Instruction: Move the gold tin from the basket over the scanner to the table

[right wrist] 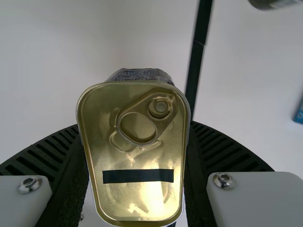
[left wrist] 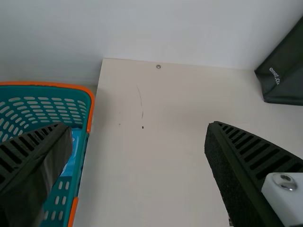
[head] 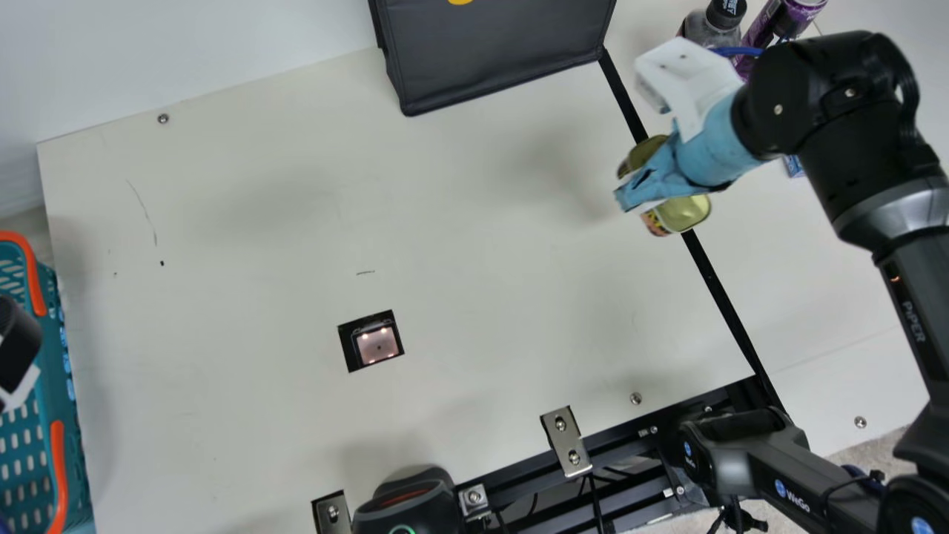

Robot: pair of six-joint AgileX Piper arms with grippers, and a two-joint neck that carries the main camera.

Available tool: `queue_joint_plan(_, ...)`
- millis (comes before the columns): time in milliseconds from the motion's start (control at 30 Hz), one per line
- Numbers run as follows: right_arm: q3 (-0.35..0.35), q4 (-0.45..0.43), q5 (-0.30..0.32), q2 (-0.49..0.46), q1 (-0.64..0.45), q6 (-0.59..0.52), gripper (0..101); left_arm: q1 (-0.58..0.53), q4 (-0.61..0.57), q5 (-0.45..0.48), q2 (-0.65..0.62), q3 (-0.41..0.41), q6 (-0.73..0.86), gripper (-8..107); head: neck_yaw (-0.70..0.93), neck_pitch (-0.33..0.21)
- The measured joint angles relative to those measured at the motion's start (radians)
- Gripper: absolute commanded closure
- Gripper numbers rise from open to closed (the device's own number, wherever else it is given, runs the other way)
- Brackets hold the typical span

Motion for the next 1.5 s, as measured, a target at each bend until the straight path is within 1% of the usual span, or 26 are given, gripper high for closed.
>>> queue_joint_plan(267,-0.016,0.005,-0.001,0.033,-0.186,-0.054,101,0.0,0.0,0.0,0.0,0.0,0.0,9,0.0,0.002)
queue_joint_plan(400,-0.01,0.019,-0.026,0.057,-0.264,-0.098,101,0.0,0.0,0.0,0.0,0.0,0.0,9,0.0,0.002)
queue_joint_plan(667,0.041,0.062,-0.144,0.134,-0.389,-0.208,101,0.0,0.0,0.0,0.0,0.0,0.0,9,0.0,0.0)
queue_joint_plan(833,0.068,0.104,-0.237,0.191,-0.433,-0.27,101,0.0,0.0,0.0,0.0,0.0,0.0,9,0.0,0.002)
queue_joint_plan(900,0.076,0.116,-0.266,0.215,-0.441,-0.284,101,0.0,0.0,0.0,0.0,0.0,0.0,9,0.0,0.0)
queue_joint_plan(1067,0.095,0.142,-0.36,0.264,-0.455,-0.293,101,0.0,0.0,0.0,0.0,0.0,0.0,9,0.0,0.002)
queue_joint_plan(1267,0.111,0.171,-0.45,0.305,-0.46,-0.3,101,0.0,0.0,0.0,0.0,0.0,0.0,9,0.0,0.002)
queue_joint_plan(1367,0.114,0.184,-0.477,0.32,-0.46,-0.302,101,0.0,0.0,0.0,0.0,0.0,0.0,9,0.0,0.002)
queue_joint_plan(1500,0.114,0.195,-0.502,0.336,-0.46,-0.302,88,0.0,0.0,0.0,0.0,0.0,0.0,9,0.0,0.002)
